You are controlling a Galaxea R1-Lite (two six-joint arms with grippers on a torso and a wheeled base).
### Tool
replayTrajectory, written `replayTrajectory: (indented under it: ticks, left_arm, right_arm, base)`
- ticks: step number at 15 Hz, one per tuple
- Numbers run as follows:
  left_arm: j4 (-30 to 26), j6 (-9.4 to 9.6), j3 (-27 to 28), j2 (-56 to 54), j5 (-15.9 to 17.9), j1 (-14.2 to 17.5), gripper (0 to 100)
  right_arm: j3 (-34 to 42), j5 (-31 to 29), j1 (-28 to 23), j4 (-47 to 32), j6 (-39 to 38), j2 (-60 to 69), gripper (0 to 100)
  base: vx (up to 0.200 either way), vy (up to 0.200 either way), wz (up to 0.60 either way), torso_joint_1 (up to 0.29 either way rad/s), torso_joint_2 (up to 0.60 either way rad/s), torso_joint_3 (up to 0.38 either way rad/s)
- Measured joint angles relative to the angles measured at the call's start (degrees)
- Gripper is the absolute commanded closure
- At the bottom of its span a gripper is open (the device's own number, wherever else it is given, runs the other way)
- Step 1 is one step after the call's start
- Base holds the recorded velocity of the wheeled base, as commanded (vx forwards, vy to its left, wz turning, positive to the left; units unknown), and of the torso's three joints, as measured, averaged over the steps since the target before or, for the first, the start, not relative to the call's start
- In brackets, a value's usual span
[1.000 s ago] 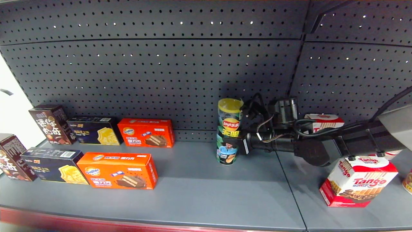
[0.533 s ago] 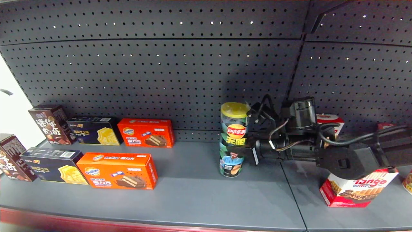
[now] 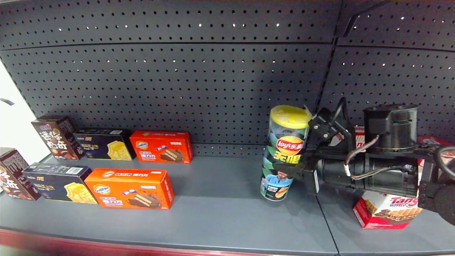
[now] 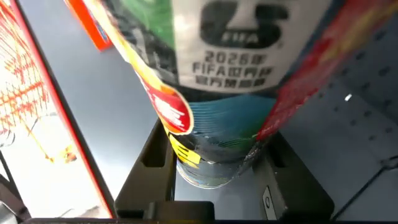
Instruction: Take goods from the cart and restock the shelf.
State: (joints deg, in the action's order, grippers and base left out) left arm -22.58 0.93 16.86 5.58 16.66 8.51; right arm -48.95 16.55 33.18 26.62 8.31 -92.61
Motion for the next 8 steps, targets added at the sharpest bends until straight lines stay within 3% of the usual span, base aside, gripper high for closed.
replayTrajectory:
  ticks: [8]
  left_arm:
    - [-0.06,-1.35,-0.35,0.00,-0.90,0.00,100]
  right_arm:
    - [6.53,-0.61,5.18,4.05,-0.62,6.14,100]
  base:
    - [0.000,0.000,0.00,0.000,0.00,0.000]
